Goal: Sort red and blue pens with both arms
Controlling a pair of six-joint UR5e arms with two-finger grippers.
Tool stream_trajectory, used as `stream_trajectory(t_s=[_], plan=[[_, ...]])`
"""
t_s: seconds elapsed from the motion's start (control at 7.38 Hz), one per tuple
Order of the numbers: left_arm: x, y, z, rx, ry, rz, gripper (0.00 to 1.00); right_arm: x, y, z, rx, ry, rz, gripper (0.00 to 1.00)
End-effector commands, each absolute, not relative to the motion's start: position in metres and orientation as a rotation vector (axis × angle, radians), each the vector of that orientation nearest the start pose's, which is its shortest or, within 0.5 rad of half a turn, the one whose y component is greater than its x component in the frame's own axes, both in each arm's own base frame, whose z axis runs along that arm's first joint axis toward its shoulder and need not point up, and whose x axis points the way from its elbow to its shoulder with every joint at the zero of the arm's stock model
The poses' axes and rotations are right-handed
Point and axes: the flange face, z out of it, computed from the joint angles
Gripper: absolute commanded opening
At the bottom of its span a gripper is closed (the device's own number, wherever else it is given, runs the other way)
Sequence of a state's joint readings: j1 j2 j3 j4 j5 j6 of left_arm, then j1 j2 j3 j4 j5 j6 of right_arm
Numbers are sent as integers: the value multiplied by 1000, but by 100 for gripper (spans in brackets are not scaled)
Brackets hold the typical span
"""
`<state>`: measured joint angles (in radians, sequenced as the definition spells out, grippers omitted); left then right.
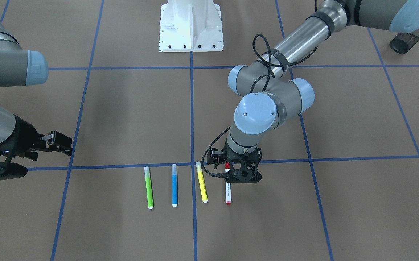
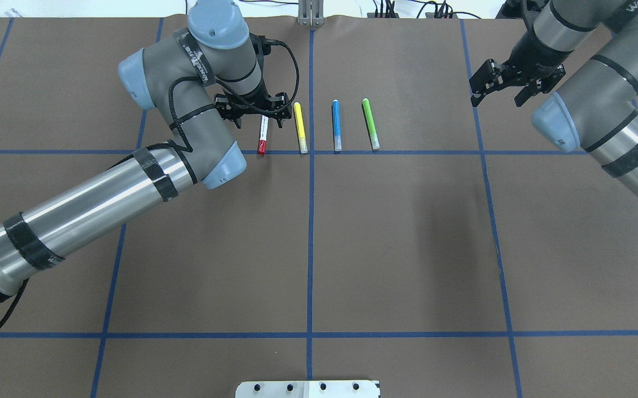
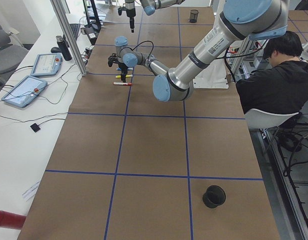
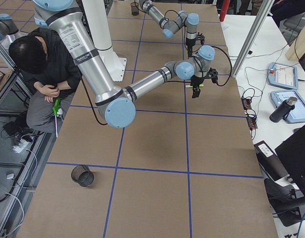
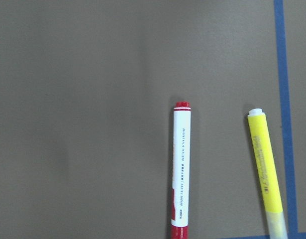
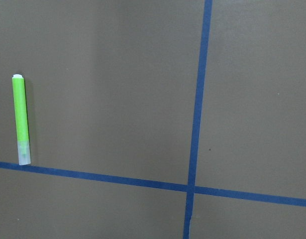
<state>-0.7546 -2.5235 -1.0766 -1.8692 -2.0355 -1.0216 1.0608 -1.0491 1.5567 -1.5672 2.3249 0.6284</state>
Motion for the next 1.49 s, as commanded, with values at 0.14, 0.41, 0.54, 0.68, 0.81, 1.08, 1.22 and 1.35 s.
stream_trajectory(t_s=[0.14, 0.41, 0.54, 0.68, 0.81, 1.08, 1.22, 1.35], plan=[[574, -631, 246, 123, 831, -26, 87, -278, -622, 353, 12, -882, -85, 100], [580, -626, 247, 119, 834, -20, 82, -278, -622, 353, 11, -882, -83, 100], [583, -623, 247, 117, 834, -15, 79, -279, -621, 352, 12, -883, -85, 100], [586, -621, 247, 116, 834, -11, 76, -280, -621, 353, 10, -882, -86, 100], [586, -621, 250, 114, 832, -12, 71, -279, -621, 353, 11, -882, -85, 100], [586, -620, 251, 113, 831, -12, 59, -280, -621, 353, 10, -882, -86, 100], [586, -620, 252, 112, 830, -11, 56, -279, -621, 353, 11, -882, -86, 100], [586, -620, 252, 112, 830, -11, 54, -279, -621, 353, 11, -882, -86, 100]])
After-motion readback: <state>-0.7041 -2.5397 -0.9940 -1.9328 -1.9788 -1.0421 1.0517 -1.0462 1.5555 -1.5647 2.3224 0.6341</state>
